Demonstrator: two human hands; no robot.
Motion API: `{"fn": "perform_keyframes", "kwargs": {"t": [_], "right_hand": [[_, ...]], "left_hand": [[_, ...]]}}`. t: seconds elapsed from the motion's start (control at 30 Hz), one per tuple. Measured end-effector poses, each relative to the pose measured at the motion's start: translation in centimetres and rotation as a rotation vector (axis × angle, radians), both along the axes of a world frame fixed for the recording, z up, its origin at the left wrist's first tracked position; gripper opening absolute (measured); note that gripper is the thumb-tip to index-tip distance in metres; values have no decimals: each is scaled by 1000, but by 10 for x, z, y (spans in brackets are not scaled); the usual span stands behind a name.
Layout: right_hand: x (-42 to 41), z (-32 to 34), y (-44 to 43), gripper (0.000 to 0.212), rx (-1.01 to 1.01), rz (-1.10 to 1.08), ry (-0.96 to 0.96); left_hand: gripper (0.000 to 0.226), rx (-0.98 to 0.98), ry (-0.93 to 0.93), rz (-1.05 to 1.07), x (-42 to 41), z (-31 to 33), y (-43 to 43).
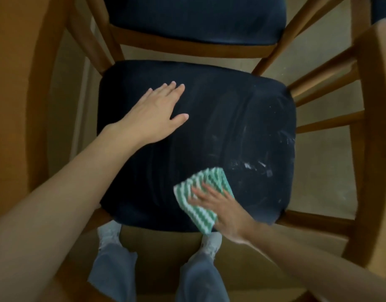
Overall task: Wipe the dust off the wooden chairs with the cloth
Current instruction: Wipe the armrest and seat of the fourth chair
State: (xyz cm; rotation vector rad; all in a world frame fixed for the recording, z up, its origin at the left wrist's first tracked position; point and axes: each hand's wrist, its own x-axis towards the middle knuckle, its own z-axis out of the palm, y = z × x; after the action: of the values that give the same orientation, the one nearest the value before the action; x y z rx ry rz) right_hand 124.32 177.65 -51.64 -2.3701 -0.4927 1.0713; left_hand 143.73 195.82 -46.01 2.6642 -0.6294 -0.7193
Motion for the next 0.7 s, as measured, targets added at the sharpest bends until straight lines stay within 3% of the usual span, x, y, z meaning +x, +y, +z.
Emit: {"fn": "perform_keyframes", "kwargs": {"t": [0.2,0.27,0.33,0.43,0.57,0.7], "right_hand": [[-25,3,-27,58,-60,474,122],[-38,0,-41,50,-171,656,194],[-44,-2,-46,47,-263,698,227],[-39,1,-45,42,-205,403,324],[-2,27,-52,28,37,-335,445],[79,57,-64,21,326,-1004,114]], "left_hand": [[68,-34,6,-6,-12,11,-8],[68,-49,14,-5,-16,12,-10],[68,-57,21,-1,-20,11,-9],[68,-60,33,0,-23,6,-7],[68,-89,3,34,-22,-3,-7],[68,-137,-17,49,-23,-11,-9]]}}
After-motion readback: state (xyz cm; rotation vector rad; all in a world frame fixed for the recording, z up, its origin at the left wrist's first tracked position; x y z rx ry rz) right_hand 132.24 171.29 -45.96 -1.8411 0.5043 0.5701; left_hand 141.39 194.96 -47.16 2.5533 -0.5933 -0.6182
